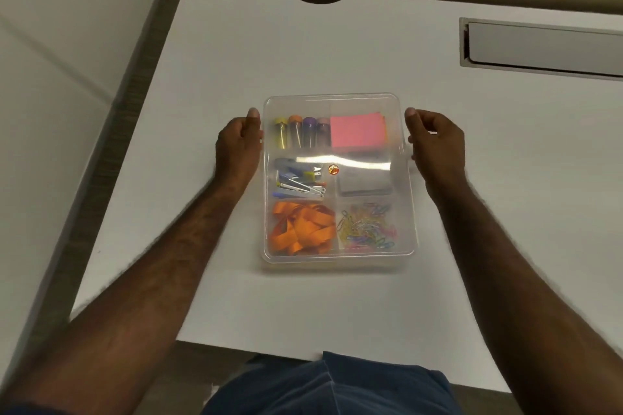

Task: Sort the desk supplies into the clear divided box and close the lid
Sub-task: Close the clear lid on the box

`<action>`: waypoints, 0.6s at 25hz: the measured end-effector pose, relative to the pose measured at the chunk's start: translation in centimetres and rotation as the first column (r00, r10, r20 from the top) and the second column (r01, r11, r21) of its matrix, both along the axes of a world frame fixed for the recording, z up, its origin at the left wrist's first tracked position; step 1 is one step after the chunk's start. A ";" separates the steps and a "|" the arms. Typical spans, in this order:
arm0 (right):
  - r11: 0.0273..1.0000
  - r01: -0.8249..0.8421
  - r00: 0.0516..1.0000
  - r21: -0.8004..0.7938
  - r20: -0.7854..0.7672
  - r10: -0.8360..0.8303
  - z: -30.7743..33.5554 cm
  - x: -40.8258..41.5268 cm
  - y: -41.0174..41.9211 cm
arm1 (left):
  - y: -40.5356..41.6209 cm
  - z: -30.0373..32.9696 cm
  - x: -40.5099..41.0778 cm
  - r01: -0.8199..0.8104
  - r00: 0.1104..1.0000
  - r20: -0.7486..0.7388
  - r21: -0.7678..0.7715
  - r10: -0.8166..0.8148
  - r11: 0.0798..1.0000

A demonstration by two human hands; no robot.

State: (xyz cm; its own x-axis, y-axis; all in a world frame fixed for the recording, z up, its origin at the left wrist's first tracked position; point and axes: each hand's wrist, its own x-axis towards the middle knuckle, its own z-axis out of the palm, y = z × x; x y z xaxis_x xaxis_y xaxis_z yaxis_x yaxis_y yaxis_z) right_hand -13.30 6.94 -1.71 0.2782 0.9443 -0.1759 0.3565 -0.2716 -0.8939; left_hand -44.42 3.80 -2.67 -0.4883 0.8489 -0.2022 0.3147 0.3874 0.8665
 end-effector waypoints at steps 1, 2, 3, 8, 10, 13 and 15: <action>0.999 -0.031 0.999 -0.028 -0.034 0.030 0.0 -0.4 1.5 | 1.8 -0.1 0.0 0.001 1.000 -0.004 -0.001 -0.001 1.000; 0.997 -0.058 0.996 -0.048 -0.074 0.055 -0.1 -0.8 2.8 | 3.3 -0.3 0.1 -0.004 1.000 -0.004 -0.002 0.004 1.000; 0.996 -0.062 0.993 -0.065 -0.107 0.054 -0.3 -1.1 4.0 | 4.5 -0.6 0.3 -0.016 1.000 0.010 -0.001 0.016 1.000; 0.967 0.000 0.941 -0.253 -0.326 -0.086 -1.0 -1.5 7.1 | 7.2 -2.4 0.2 -0.031 0.991 0.134 -0.006 0.031 1.000; 0.944 -0.027 0.885 -0.330 -0.447 -0.131 -1.3 -1.2 7.4 | 7.4 -2.8 0.3 -0.020 0.986 0.166 -0.031 0.025 0.999; 0.917 -0.008 0.822 -0.398 -0.526 -0.221 -1.5 -1.2 8.0 | 7.2 -2.9 0.7 -0.039 0.984 0.173 -0.028 0.043 0.999; 0.913 0.001 0.781 -0.408 -0.570 -0.255 -1.4 -1.2 8.0 | 6.9 -2.7 0.9 -0.053 0.985 0.161 -0.006 0.053 0.999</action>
State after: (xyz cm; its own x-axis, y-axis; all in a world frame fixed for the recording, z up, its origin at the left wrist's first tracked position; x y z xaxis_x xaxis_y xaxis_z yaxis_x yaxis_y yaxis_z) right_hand -14.48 14.93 -3.11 0.1083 0.7353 -0.6691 -0.2800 -0.6232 -0.7302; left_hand -43.50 10.69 -5.39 -0.4935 0.8222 -0.2835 0.1497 0.4015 0.9036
